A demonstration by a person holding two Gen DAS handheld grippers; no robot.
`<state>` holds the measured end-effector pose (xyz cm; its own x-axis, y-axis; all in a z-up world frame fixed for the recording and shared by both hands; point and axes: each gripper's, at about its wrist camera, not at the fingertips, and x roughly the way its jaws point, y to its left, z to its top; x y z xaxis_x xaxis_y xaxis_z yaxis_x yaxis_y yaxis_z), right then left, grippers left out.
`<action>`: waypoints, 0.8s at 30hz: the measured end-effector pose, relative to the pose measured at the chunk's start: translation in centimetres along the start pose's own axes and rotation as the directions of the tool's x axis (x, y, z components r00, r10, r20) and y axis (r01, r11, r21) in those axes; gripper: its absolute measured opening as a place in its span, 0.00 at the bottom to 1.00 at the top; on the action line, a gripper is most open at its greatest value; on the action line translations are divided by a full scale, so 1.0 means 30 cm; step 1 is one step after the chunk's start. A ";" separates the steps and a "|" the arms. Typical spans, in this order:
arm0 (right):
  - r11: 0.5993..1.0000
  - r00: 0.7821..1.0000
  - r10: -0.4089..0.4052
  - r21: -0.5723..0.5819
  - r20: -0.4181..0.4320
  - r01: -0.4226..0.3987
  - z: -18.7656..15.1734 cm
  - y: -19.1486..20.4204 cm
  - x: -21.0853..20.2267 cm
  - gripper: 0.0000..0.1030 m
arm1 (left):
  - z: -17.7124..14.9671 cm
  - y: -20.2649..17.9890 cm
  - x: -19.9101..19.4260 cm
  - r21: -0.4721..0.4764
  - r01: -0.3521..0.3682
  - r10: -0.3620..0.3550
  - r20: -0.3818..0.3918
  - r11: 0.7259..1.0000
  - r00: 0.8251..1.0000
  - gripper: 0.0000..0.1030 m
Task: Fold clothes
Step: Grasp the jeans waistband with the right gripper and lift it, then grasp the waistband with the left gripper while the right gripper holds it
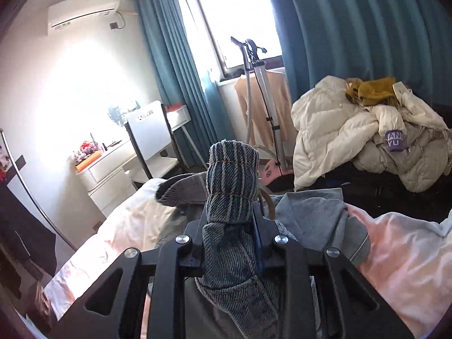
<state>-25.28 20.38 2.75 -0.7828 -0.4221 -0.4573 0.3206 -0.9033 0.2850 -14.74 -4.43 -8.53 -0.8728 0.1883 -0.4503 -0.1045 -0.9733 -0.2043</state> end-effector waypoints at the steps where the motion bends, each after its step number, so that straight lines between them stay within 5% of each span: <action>1: 1.000 1.000 0.007 -0.003 0.014 -0.007 -0.016 0.032 -0.054 0.22 | 0.009 0.003 -0.029 -0.007 0.004 -0.004 0.013 1.000 1.000 0.95; 14: 0.985 0.998 0.055 -0.167 0.019 -0.051 -0.436 0.447 -0.573 0.20 | 0.067 0.132 -0.324 -0.141 0.174 -0.156 0.128 0.975 0.979 0.95; 24: 0.992 0.973 0.126 0.002 -0.193 -0.128 -0.782 0.401 -0.459 0.20 | -0.046 0.112 -0.280 -0.217 0.173 -0.194 -0.079 0.961 0.978 0.95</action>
<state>1.87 13.54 -7.28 -0.6185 -0.5391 -0.5717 0.4166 -0.8418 0.3432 -7.08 -9.10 -6.64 -0.7957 0.3833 -0.4689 -0.1482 -0.8739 -0.4630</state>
